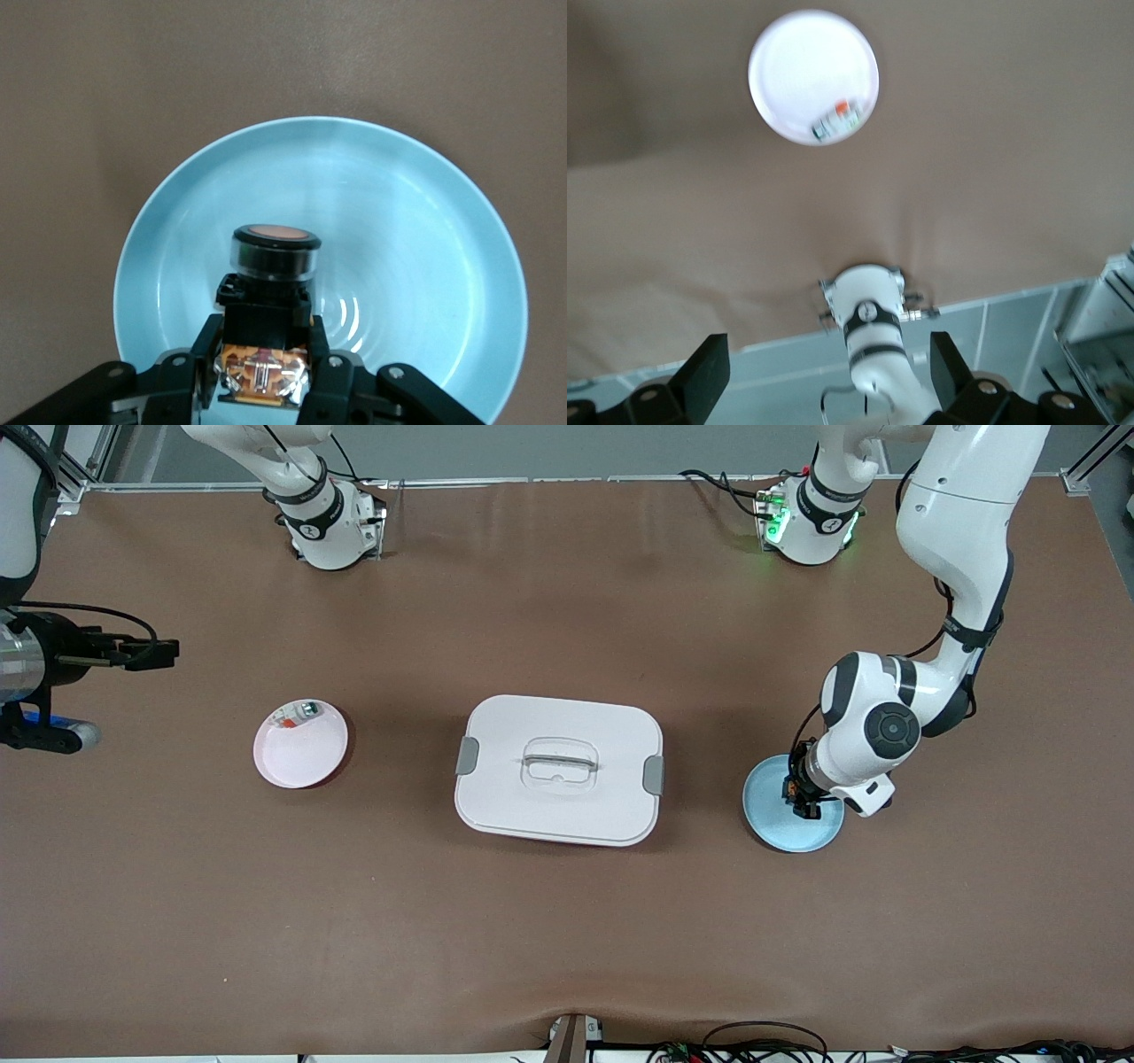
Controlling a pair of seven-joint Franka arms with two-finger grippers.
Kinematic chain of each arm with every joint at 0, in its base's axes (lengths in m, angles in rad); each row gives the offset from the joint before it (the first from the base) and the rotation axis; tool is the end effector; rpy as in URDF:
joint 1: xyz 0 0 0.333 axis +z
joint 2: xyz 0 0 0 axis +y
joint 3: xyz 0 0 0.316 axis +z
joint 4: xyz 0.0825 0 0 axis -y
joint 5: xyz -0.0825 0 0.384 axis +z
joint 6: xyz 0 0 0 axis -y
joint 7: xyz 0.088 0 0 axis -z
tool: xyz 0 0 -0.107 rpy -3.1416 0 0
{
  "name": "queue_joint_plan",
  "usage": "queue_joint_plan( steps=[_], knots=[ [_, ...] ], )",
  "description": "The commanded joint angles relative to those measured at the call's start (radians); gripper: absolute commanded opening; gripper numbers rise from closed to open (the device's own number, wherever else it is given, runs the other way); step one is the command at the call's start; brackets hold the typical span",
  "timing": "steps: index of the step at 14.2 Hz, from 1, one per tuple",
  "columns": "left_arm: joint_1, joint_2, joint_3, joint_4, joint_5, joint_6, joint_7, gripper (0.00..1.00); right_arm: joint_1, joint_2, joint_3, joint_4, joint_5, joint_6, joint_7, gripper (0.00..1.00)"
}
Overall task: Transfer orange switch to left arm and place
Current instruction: 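Lower the switch onto the light-blue plate with the left gripper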
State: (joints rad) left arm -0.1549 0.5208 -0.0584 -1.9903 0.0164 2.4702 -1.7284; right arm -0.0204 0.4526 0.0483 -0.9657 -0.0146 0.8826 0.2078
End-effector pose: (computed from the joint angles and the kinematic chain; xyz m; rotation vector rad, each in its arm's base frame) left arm 0.5919 -0.1276 0.1945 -2.2723 -2.1365 0.0599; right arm 0.6003 0.0065 0.5842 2.9660 -0.2754 -0.8126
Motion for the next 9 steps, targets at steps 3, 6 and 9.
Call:
queue_joint_plan(
  steps=[3, 6, 9],
  knots=[
    [0.0, 0.021, 0.0, 0.015, 0.03, 0.004, -0.025, 0.0, -0.01, -0.04, 0.008, -0.01, 0.025, 0.111, 0.021, 1.0],
    [0.0, 0.021, 0.0, 0.015, 0.03, 0.004, -0.025, 0.0, -0.009, -0.037, 0.012, -0.067, 0.028, 0.219, 0.021, 1.0],
    [0.003, 0.021, 0.0, 0.018, 0.03, 0.004, -0.025, 0.04, -0.009, -0.054, 0.012, -0.068, 0.028, 0.249, 0.021, 1.0]
  ],
)
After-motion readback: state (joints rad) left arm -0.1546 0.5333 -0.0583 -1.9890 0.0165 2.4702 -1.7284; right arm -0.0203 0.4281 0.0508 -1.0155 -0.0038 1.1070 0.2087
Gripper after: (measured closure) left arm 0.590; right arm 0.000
